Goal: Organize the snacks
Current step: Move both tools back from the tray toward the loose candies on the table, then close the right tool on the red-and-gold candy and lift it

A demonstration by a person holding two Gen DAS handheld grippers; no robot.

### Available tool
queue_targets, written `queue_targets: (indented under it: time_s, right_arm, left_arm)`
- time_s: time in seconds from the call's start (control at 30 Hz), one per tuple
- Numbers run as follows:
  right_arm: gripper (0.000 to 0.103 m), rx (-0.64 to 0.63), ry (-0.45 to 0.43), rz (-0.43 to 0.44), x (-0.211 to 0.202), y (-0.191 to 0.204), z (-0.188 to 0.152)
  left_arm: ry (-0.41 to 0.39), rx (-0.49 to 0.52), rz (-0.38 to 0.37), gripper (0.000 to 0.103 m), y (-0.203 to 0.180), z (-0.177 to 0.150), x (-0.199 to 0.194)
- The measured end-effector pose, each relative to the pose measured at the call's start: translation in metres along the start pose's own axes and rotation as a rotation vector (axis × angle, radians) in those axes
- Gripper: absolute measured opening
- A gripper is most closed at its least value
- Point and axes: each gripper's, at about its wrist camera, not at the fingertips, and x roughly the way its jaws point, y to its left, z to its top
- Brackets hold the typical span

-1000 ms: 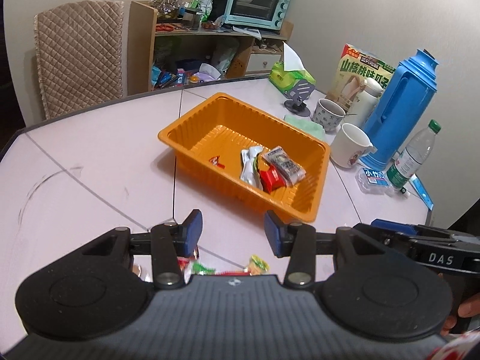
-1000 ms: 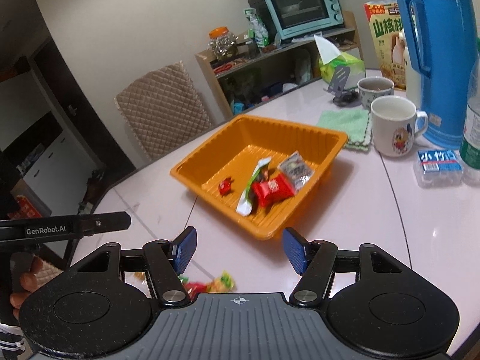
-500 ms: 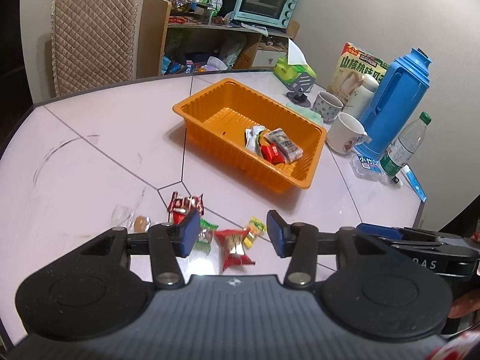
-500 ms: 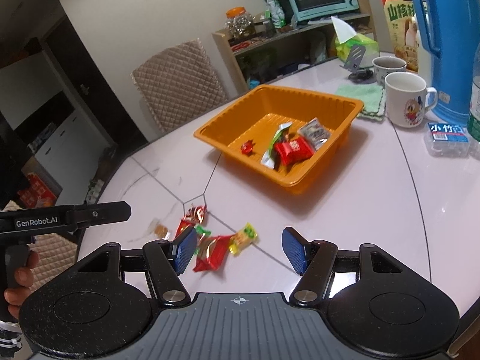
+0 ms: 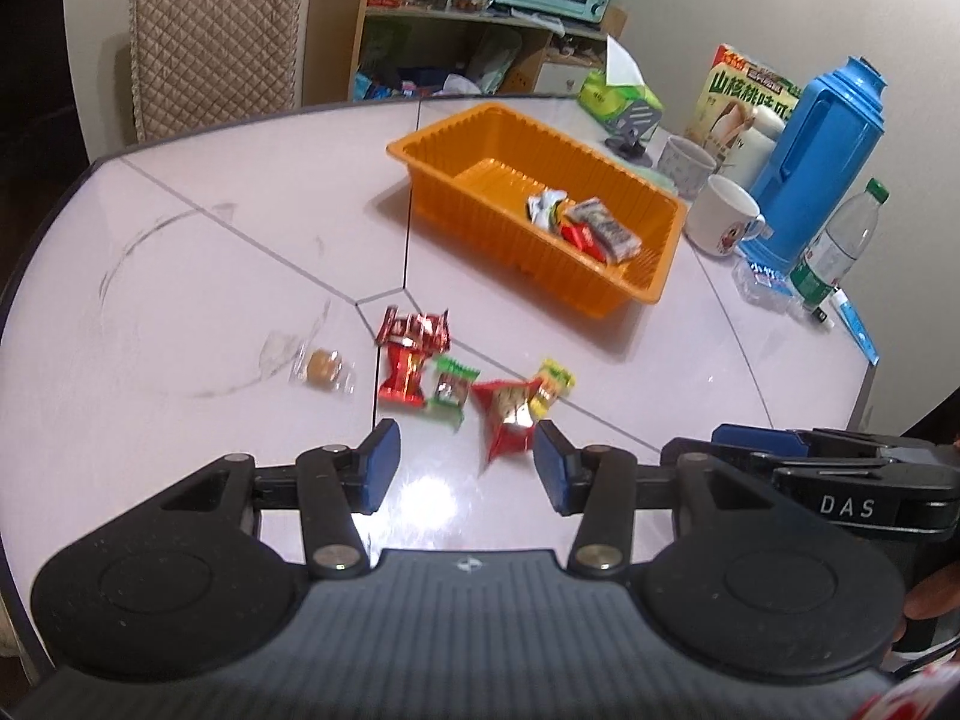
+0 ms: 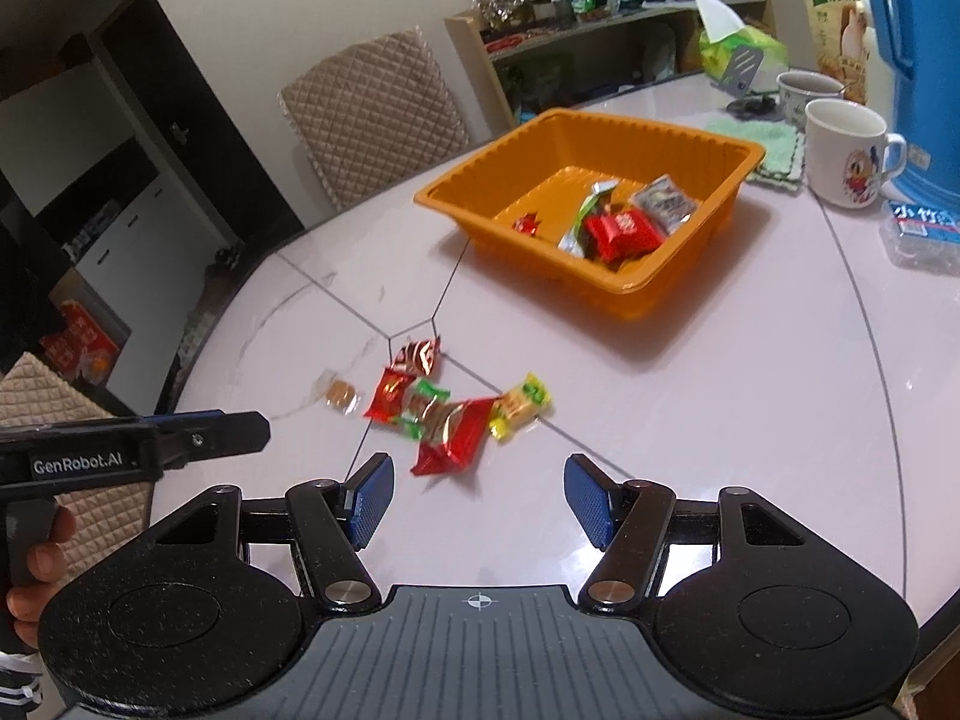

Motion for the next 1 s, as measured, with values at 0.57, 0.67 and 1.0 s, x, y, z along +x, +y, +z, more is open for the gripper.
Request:
queue_targets:
  time_s: [0.57, 0.67, 1.0]
  right_arm:
    - [0.063, -0.020, 0.037, 0.010, 0.044, 0.023, 0.004]
    - [0.063, -0.031, 0.043, 0.008, 0.055, 0.027, 0.008]
    - [0.054, -0.058, 0.075, -0.028, 0.092, 0.035, 0.015]
  left_arm:
    - [0.030, -0.025, 0.069, 0.045, 0.029, -0.011, 0.011]
    - [0.034, -0.022, 0.099, 0.045, 0.035, -0.012, 0.014]
    - [0.035, -0.063, 0.131, 0.045, 0.063, -0.009, 0.018]
